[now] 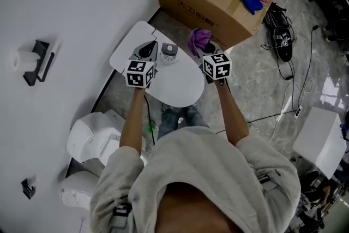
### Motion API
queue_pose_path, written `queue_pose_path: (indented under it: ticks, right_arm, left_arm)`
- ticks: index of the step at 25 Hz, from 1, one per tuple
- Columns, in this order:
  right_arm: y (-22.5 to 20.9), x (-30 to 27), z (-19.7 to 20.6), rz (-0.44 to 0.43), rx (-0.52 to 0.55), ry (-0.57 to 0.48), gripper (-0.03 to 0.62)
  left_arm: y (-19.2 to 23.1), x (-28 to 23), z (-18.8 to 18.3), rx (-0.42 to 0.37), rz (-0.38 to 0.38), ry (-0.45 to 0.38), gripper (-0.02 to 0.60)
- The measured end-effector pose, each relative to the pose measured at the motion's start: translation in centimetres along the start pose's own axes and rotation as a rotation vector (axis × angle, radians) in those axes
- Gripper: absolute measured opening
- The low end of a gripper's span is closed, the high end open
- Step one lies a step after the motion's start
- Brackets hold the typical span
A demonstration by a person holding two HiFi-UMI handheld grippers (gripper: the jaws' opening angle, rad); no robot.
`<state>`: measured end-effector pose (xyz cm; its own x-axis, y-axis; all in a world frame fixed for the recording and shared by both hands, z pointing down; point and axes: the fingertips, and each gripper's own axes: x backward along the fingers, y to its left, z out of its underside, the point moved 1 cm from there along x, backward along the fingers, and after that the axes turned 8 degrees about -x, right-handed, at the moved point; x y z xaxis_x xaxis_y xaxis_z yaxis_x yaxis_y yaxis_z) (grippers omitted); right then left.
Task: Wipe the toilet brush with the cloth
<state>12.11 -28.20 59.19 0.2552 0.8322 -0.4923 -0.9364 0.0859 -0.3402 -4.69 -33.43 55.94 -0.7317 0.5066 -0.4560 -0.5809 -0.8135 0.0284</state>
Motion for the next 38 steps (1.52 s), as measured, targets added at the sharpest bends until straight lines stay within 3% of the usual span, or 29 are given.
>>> queue_pose_path:
  ticks: [14,22,38]
  right_arm:
    - [3.0,6.0,-7.7,0.03,0.133,-0.197,0.12]
    - [4.0,8.7,-9.3,0.034,0.159,-0.255,0.12]
    - [4.4,9.4,-8.9,0.04,0.178,-0.26,0.118]
  left_arm:
    - [0.7,4.8,-3.9,-0.01,-0.102,-0.114,0.018]
    - [0.2,6.7,-5.5,-0.015,-0.124,-0.172,0.018]
    - [0.5,7.9,-5.8,-0.027,-0.139,-0.188,0.02]
